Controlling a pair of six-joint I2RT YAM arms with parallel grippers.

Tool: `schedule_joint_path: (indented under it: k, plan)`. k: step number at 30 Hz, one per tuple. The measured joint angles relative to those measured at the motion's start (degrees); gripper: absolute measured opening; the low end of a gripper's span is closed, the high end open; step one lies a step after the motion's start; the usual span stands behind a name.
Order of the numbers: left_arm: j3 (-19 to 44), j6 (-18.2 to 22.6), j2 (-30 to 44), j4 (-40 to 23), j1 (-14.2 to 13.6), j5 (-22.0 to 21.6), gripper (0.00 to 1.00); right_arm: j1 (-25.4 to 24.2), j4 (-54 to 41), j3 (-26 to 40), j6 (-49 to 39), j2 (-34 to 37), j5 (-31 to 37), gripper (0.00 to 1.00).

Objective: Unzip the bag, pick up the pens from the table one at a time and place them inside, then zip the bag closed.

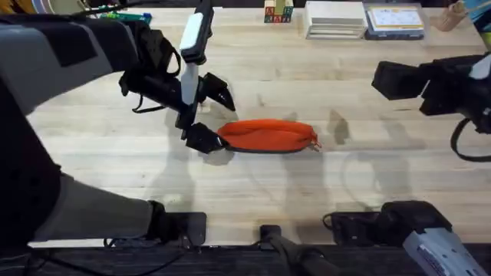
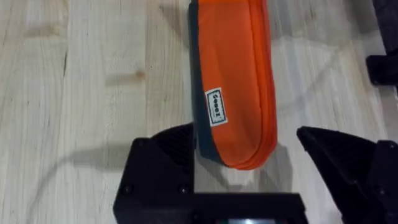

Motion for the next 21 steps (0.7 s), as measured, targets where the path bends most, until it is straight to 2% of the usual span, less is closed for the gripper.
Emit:
schedule_joint_path:
  k: [12, 13, 15, 16, 17, 18, 21]
  plan:
    - [0.0, 0.0, 0.0, 0.0, 0.0, 0.0, 0.993, 0.0, 0.0, 0.0, 0.0, 0.0, 0.0, 0.997]
    - [0.0, 0.0, 0.0, -0.2, 0.0, -0.1, 0.865, 0.0, 0.0, 0.0, 0.0, 0.0, 0.0, 0.995]
    - [0.0, 0.1, 0.0, -0.2, 0.0, -0.1, 0.671, 0.0, 0.0, 0.0, 0.0, 0.0, 0.0, 0.996]
    - [0.0, 0.2, 0.0, -0.4, 0.0, -0.1, 0.265, 0.0, 0.0, 0.0, 0.0, 0.0, 0.0, 0.997]
    - [0.0, 0.2, 0.1, -0.6, 0.0, 0.0, 0.142, 0.0, 0.0, 0.0, 0.0, 0.0, 0.0, 0.996]
    - [0.0, 0.4, 0.2, -0.4, 0.0, -0.1, 0.069, 0.0, 0.0, 0.0, 0.0, 0.0, 0.0, 0.996]
    - [0.0, 0.4, 0.5, -0.4, 0.0, 0.0, 0.045, 0.0, 0.0, 0.0, 0.0, 0.0, 0.0, 0.997]
